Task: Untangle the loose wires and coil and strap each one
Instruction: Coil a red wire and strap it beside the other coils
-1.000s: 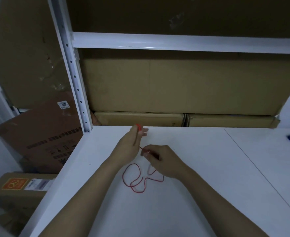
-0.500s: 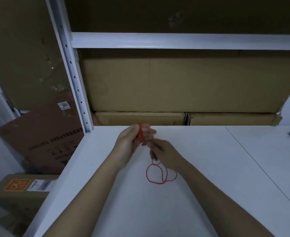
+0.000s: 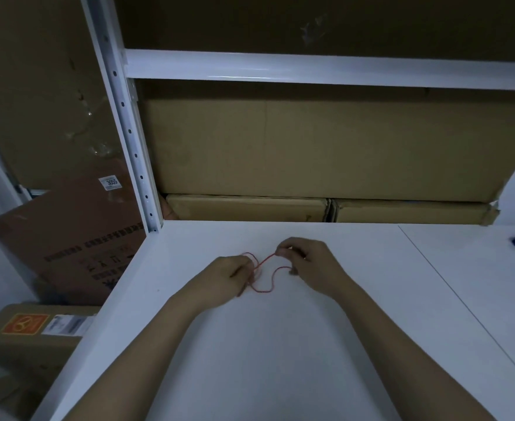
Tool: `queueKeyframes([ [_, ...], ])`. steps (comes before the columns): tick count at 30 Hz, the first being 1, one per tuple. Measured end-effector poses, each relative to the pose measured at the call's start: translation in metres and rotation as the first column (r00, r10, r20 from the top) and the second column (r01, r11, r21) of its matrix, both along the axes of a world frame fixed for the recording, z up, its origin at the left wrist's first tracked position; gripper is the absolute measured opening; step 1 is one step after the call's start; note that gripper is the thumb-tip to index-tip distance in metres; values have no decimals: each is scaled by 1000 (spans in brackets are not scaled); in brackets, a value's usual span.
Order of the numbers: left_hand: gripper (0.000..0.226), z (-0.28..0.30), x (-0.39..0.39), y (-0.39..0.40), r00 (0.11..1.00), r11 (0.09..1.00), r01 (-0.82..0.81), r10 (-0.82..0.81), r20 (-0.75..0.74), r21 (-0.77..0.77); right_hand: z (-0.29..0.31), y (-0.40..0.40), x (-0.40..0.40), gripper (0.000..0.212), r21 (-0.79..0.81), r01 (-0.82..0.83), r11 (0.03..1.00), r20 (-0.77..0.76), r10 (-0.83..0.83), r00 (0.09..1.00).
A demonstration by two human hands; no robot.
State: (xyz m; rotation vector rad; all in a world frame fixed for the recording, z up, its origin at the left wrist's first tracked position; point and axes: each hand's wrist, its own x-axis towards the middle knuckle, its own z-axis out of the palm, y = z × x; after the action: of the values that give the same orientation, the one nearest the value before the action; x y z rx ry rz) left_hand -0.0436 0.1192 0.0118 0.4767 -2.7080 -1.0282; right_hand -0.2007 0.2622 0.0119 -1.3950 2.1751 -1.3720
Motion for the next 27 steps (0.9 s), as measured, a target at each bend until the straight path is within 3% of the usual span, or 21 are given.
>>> queueKeyframes([
  [2,42,10,2,8,996,977,84,-78,-39,195,4,-7,-4,15,-42,54,998,-50,-56,997],
  [4,42,22,1,13,972,883,200,-124,-202,424,6,-14,-4,15,-21,78,997,-141,-81,987],
  [7,36,35,-3,14,875,674,337,35,-484,658,2,-19,7,25,76,47,996,-203,-30,979],
  [9,35,38,-12,13,823,620,362,138,-551,696,-4,-20,21,25,93,-24,995,-187,41,982],
  [14,30,25,-30,7,848,902,67,174,-501,427,-11,-18,43,25,109,-139,984,-288,165,943],
  [17,28,9,-28,-3,910,971,-32,125,-395,235,-7,-13,40,22,110,-156,982,-362,186,913],
  [20,29,2,-23,-5,975,996,26,-7,-220,84,1,-9,32,20,51,-150,987,-358,159,920],
  [24,45,1,-19,0,993,980,54,-33,-111,190,12,-8,17,16,25,-66,997,-357,71,931],
  [27,48,10,-14,3,978,888,142,-57,-201,437,19,-5,4,11,-58,17,998,-207,-29,978],
])
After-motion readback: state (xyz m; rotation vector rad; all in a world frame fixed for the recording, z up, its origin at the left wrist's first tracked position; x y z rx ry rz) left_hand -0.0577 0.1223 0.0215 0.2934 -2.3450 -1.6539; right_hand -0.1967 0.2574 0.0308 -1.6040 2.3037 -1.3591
